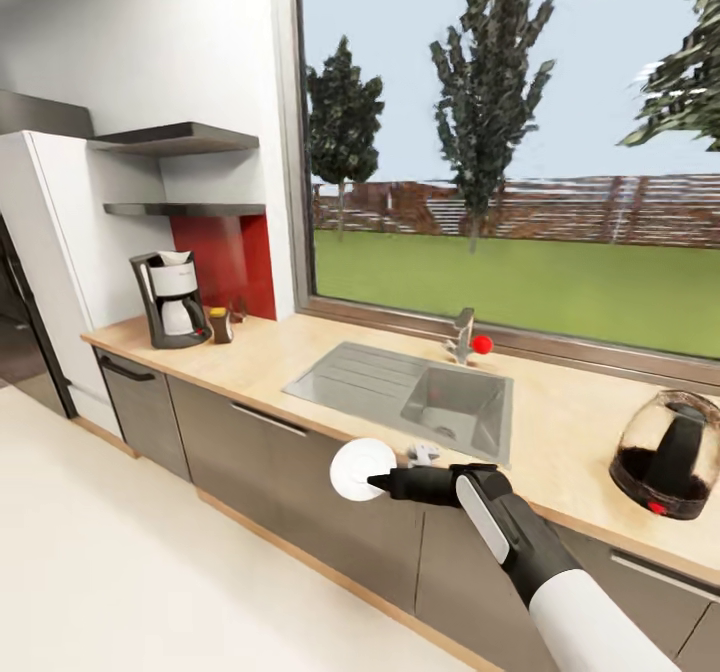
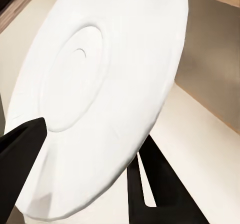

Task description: Set up a coffee station on the kitchen countertop: keep the coffee maker on the countertop, move the bottle of coffee from the kitchen shelf to the counter next to the coffee maker, place a paper coffee filter on top of the coffee maker, put the saucer next to the coffee maker with the coffee cup on the saucer, and place the electric kettle next to the coffee maker.

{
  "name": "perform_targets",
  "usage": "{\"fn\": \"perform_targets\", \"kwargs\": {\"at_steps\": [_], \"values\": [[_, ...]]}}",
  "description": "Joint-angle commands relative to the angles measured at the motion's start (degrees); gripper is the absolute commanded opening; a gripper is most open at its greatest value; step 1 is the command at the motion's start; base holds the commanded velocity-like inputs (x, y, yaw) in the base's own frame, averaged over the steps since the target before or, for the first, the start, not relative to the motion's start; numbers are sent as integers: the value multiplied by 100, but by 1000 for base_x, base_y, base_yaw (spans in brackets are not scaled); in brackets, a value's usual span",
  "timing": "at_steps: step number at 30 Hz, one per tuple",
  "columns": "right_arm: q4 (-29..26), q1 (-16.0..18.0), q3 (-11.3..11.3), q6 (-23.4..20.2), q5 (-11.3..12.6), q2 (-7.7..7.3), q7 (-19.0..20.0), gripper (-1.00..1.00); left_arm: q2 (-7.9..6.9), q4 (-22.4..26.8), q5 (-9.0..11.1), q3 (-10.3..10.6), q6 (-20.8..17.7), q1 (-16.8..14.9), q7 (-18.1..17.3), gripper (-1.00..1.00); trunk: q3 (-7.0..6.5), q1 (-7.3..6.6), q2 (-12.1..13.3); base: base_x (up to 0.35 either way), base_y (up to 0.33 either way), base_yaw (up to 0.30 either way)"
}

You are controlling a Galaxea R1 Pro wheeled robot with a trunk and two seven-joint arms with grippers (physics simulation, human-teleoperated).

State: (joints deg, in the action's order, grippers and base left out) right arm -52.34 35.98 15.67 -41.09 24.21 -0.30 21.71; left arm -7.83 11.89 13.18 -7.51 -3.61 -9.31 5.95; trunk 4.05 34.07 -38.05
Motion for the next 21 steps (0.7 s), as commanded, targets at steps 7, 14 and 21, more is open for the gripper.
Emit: {"fn": "perform_targets", "kwargs": {"at_steps": [7, 14, 21], "values": [[1, 6, 14, -22, -4, 3, 0, -100, 4, 16, 36, -5, -35, -1, 12, 100, 10, 5, -8, 312, 163, 0], [-1, 6, 17, -22, -5, 3, -1, -100, 8, 16, 36, -5, -35, -1, 12, 100, 10, 5, -8, 293, 221, 0], [4, 6, 18, -22, -9, 3, -1, -100, 9, 16, 36, -8, -10, -1, 12, 100, 10, 5, -8, 254, 252, 0]]}}
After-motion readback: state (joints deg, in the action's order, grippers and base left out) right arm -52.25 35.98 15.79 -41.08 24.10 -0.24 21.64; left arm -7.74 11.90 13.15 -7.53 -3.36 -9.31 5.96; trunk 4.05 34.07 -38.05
